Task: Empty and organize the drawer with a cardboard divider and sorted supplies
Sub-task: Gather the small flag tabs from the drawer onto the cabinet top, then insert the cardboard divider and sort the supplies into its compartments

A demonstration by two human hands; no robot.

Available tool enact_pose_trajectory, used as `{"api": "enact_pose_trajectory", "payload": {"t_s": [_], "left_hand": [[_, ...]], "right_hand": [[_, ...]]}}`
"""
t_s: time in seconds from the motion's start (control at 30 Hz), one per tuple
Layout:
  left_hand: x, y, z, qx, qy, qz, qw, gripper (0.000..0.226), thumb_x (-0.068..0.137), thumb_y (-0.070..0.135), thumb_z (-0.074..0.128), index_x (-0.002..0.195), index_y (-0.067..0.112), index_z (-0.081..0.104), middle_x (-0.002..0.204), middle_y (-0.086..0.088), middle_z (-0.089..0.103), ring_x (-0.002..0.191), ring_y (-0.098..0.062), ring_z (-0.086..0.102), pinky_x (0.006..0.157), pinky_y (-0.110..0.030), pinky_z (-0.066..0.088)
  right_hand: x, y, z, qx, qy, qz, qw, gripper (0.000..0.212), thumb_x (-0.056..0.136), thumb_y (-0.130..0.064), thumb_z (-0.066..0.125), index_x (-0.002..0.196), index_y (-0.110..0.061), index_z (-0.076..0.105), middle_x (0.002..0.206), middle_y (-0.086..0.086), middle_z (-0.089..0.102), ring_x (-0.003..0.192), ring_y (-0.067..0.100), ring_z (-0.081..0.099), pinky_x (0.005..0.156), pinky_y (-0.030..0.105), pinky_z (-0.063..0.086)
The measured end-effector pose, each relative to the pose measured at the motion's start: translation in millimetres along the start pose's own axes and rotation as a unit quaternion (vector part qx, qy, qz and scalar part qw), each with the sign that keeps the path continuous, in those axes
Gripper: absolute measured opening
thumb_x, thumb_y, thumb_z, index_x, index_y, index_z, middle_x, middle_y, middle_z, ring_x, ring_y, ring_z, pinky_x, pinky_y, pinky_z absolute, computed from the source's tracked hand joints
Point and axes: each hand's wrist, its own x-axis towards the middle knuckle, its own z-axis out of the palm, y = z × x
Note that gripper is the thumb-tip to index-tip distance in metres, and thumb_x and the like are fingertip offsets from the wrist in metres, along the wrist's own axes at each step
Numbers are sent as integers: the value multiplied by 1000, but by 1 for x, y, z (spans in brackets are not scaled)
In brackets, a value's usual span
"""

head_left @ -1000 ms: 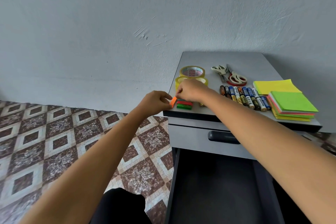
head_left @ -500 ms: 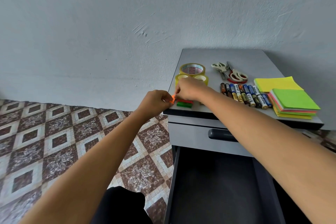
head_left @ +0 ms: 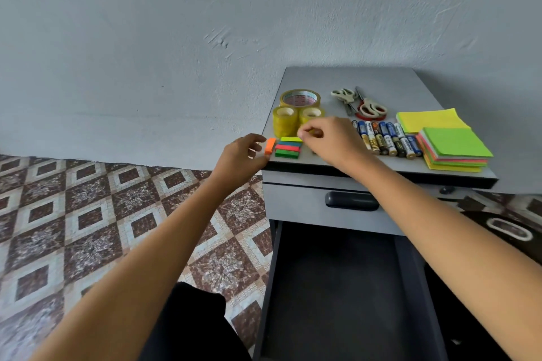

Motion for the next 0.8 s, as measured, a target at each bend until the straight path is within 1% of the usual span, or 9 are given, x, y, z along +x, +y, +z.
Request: {"api": "enact_pose_trajectory", "payload": {"t_s": [0.03,0.1,0.2,0.3,0.4,0.5,0.6,0.7,0.8], "left_hand": [[-10,1,5,9,25,16,1000,35,85,20,65,119,15,58,102,-2,58,90,-12,56,65,-15,40],[-37,3,18,5,66,59,996,35,84,16,67,118,11,58,101,-3,54,88,-10,51,72,-8,34],[-84,8,47,-2,51,103,993,34,84,14,66,117,9,58,100,1,48,89,-9,48,77,-11,37],[-126,5,80,-1,-33,123,992,30,86,15,64,115,10,59,97,4,47,90,-9,48,81,-11,33],[-158,-7,113,5,-185,127,975,29,87,18,63,115,12,61,96,4,50,93,-14,54,87,-22,42],[-184,-20,140,47,-380,106,918,38,89,27,63,124,15,56,110,-3,54,107,-16,54,91,-12,33],[-201,-34,158,124,-513,90,844,61,82,39,69,135,20,46,128,-6,50,120,-19,47,99,-19,31],[-209,-44,166,184,-586,64,786,73,77,37,74,140,22,39,135,-5,47,123,-22,45,102,-30,36],[-208,-44,166,195,-613,48,764,67,78,25,73,138,21,42,132,-2,53,117,-22,51,95,-28,40]], "right_hand": [[-19,6,-2,20,2,7,1000,20,92,-26,57,100,-18,72,95,-2,71,83,15,63,76,27,49],[-60,22,2,43,-12,32,998,18,91,-24,58,98,-16,73,93,-3,72,85,12,64,78,27,49],[-123,52,17,27,-75,103,991,18,90,-26,59,99,-17,73,96,-3,72,91,10,64,80,24,47],[-179,77,30,39,-146,165,975,18,90,-29,60,101,-22,72,97,-8,71,93,5,63,79,17,45],[-224,96,40,35,-236,202,950,21,89,-32,60,107,-27,69,98,-10,68,92,5,62,80,19,48],[-257,112,50,20,-340,216,915,35,88,-39,60,122,-29,60,114,-9,62,106,7,57,87,19,43],[-276,121,57,-10,-437,215,873,55,83,-44,65,134,-29,49,134,-7,50,123,11,47,99,25,38],[-288,126,64,-57,-517,197,831,70,77,-42,72,139,-29,42,137,-5,46,126,16,45,101,29,39],[-296,132,70,-89,-537,181,819,66,74,-31,75,135,-26,48,130,-3,54,117,16,52,97,30,44]]}}
